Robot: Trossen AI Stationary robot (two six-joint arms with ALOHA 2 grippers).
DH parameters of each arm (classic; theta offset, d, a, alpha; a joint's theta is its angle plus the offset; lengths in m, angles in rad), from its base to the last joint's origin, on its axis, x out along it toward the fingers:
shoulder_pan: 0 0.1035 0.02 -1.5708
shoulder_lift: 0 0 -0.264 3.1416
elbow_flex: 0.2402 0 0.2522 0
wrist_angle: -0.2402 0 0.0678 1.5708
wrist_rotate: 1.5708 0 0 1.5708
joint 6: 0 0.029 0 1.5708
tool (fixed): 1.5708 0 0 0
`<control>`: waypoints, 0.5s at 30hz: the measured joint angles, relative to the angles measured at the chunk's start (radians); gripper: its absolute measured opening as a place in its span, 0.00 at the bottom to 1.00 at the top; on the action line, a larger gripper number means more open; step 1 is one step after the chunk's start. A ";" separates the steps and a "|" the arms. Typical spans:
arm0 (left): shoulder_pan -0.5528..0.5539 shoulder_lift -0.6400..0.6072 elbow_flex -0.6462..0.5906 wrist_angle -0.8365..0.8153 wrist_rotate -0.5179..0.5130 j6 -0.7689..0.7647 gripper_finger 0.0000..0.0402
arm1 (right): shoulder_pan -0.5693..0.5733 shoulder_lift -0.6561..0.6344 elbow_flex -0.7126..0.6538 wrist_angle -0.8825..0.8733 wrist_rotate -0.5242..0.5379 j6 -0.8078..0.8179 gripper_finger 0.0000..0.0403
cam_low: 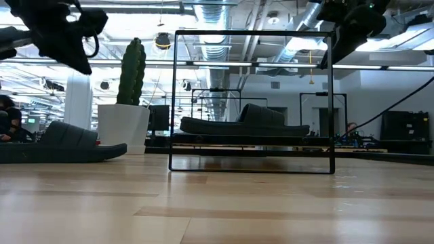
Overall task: Pick and place slides into the shelf
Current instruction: Put the black slide on the shelf
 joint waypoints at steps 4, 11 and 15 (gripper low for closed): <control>-0.002 0.069 0.000 0.025 0.002 -0.065 0.00 | 0.000 0.000 0.000 0.000 0.000 0.000 0.56; -0.003 0.162 0.000 -0.013 -0.012 -0.158 0.00 | 0.000 0.000 0.000 -0.018 0.000 0.001 0.56; -0.003 0.160 0.000 -0.031 -0.013 -0.236 0.00 | -0.003 0.000 0.000 -0.040 0.001 0.007 0.56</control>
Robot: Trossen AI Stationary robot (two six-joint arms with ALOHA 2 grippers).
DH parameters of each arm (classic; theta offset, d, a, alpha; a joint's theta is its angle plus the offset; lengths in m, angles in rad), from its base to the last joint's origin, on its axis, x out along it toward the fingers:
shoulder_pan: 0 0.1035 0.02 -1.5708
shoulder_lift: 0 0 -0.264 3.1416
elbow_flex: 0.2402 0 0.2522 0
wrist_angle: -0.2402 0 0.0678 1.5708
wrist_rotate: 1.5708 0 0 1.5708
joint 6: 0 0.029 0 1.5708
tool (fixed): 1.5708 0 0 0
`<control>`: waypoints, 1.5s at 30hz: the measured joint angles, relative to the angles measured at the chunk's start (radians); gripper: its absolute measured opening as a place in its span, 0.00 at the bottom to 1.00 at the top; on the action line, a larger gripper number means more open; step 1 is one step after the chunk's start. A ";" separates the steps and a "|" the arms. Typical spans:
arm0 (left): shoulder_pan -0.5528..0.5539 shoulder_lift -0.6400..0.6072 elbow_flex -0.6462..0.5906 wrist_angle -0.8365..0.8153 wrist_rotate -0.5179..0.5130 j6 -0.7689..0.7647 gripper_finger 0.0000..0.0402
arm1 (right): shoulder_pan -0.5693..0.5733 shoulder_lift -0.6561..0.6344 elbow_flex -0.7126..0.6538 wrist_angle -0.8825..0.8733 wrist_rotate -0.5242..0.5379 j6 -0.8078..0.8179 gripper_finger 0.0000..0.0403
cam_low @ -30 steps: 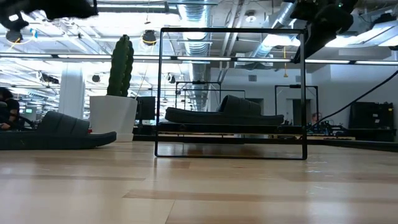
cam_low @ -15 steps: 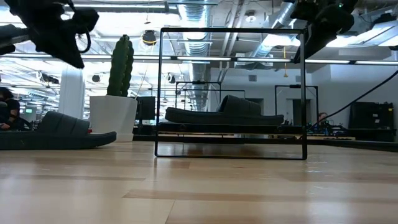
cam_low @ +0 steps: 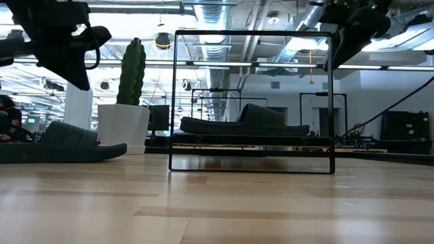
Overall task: Pick and place slides into the shelf
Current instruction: Put the black slide on the shelf
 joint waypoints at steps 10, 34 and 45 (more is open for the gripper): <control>0.000 -0.008 0.000 -0.027 -0.017 -0.017 0.00 | -0.064 0.000 0.000 -0.008 0.000 0.010 0.56; 0.000 -0.007 -0.002 -0.011 -0.195 0.067 0.03 | -0.090 0.000 0.000 -0.001 0.000 0.038 0.56; 0.000 -0.007 -0.002 -0.020 -0.175 0.102 0.36 | -0.090 0.000 0.000 -0.001 0.000 0.038 0.56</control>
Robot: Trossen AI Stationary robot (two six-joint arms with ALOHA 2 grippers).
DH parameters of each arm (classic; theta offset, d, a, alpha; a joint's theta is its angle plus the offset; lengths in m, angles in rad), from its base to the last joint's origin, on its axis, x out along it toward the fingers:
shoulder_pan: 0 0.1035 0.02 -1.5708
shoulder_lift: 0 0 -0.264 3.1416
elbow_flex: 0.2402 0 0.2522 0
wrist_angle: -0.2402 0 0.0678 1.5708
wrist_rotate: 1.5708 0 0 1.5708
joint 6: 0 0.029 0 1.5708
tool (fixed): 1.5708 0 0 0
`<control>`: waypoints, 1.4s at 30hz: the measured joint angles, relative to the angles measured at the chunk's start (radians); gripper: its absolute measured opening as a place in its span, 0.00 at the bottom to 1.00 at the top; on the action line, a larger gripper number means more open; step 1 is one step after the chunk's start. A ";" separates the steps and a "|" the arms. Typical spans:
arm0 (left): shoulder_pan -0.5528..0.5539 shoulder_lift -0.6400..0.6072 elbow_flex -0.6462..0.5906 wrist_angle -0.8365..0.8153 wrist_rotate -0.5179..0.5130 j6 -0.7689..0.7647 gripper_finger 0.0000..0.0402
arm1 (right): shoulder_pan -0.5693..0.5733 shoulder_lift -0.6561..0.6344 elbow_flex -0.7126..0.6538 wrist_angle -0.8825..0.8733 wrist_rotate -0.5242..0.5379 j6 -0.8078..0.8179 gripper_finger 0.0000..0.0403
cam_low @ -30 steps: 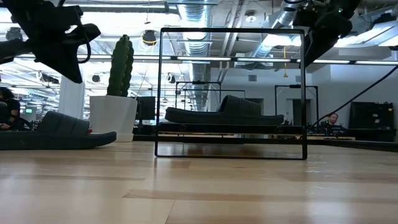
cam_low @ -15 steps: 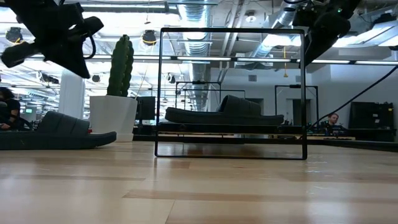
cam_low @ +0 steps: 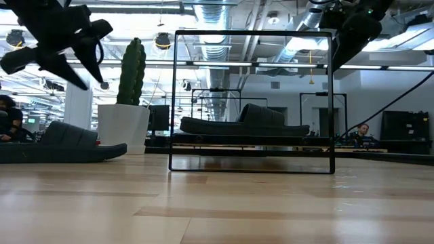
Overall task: Pick and place slides into the shelf
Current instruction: Put the black slide on the shelf
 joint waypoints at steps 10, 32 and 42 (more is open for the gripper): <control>0.000 0.000 0.000 -0.055 0.166 0.017 0.45 | 0.000 0.000 0.000 -0.003 0.000 0.008 0.56; -0.046 0.362 -0.001 -0.037 0.268 0.020 0.44 | 0.000 0.000 0.000 -0.003 0.000 -0.002 0.56; -0.046 0.422 -0.001 -0.025 0.262 0.005 0.44 | 0.000 0.000 0.000 -0.002 0.000 -0.011 0.56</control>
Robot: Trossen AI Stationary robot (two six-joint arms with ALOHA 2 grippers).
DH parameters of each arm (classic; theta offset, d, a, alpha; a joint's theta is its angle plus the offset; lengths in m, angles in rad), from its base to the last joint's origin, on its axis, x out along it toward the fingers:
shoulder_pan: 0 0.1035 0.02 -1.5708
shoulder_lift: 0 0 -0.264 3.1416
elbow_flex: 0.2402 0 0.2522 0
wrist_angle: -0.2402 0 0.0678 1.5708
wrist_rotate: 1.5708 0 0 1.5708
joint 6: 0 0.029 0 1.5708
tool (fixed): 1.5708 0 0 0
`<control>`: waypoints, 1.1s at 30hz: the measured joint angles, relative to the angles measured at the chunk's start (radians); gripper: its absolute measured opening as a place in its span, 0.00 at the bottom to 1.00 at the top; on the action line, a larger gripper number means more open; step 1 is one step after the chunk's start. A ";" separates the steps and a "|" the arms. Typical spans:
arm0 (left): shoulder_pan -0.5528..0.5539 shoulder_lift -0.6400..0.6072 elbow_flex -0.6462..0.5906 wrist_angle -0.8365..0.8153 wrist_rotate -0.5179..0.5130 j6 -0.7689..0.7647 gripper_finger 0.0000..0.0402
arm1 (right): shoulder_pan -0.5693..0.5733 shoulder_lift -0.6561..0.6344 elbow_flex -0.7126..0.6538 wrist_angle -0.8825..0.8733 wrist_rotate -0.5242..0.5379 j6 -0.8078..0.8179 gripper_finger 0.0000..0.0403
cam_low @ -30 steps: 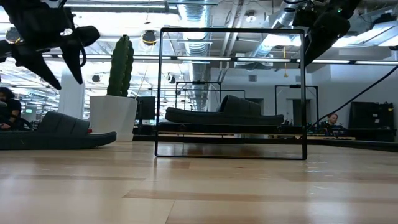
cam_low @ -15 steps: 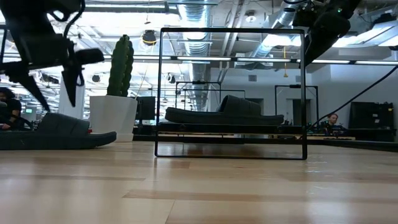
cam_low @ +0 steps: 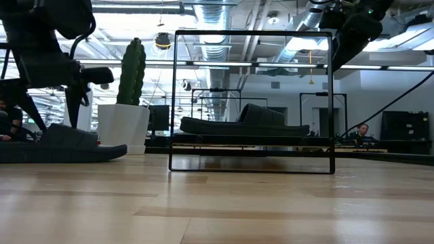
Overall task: Pick and place slides into the shelf
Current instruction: Put the black slide on the shelf
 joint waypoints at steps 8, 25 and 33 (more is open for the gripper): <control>0.000 0.000 0.000 0.025 -0.027 -0.001 0.44 | 0.000 0.000 0.000 0.000 0.000 0.000 0.56; 0.001 0.003 -0.011 0.088 -0.023 0.000 0.32 | 0.000 0.000 0.000 0.000 0.000 0.000 0.56; 0.000 0.001 -0.073 0.110 -0.029 -0.006 0.03 | 0.000 0.000 0.000 -0.001 0.000 0.000 0.56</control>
